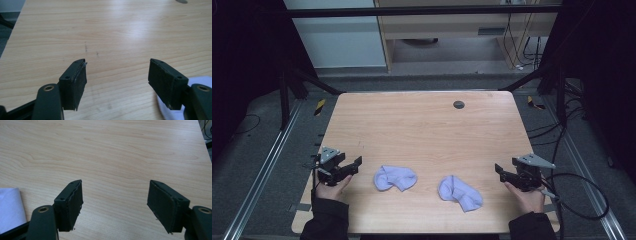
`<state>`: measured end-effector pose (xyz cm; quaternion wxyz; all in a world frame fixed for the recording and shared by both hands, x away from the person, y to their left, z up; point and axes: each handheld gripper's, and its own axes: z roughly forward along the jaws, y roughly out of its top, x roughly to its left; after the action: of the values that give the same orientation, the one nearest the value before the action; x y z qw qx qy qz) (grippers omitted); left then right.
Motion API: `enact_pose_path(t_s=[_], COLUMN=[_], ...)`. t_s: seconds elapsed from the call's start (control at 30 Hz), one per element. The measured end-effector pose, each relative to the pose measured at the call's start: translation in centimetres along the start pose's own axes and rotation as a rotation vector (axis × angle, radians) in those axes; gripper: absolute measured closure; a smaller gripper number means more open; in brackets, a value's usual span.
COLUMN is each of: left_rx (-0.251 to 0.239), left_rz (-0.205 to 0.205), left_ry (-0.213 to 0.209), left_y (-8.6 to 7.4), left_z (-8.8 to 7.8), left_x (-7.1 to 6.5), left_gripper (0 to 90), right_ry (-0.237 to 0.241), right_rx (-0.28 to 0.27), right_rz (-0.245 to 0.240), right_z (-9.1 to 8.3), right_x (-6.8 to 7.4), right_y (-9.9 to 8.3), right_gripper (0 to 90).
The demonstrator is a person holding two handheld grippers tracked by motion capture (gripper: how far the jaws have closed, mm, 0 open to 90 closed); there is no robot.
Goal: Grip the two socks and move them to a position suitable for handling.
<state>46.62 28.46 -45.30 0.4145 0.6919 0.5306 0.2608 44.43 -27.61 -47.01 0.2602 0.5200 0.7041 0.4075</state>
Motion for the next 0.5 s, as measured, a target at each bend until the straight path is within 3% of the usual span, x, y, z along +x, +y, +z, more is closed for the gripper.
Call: enact_pose_path(t_s=[0.3, 0.5], left_rx=[-0.002, -0.006], left_rz=[0.020, 0.061], left_ry=[-0.049, -0.069], left_y=[0.2, 0.3], left_z=[-0.3, -0.1], left_x=[-2.7, -4.6], left_gripper=[32.8, 32.8], right_ry=[0.016, 0.020], right_rx=[-0.028, -0.022], right_rz=[0.007, -0.053], right_z=[-1.1, -1.4], right_x=[0.6, 2.0], right_y=[0.3, 1.0], right_gripper=[39.6, 43.6])
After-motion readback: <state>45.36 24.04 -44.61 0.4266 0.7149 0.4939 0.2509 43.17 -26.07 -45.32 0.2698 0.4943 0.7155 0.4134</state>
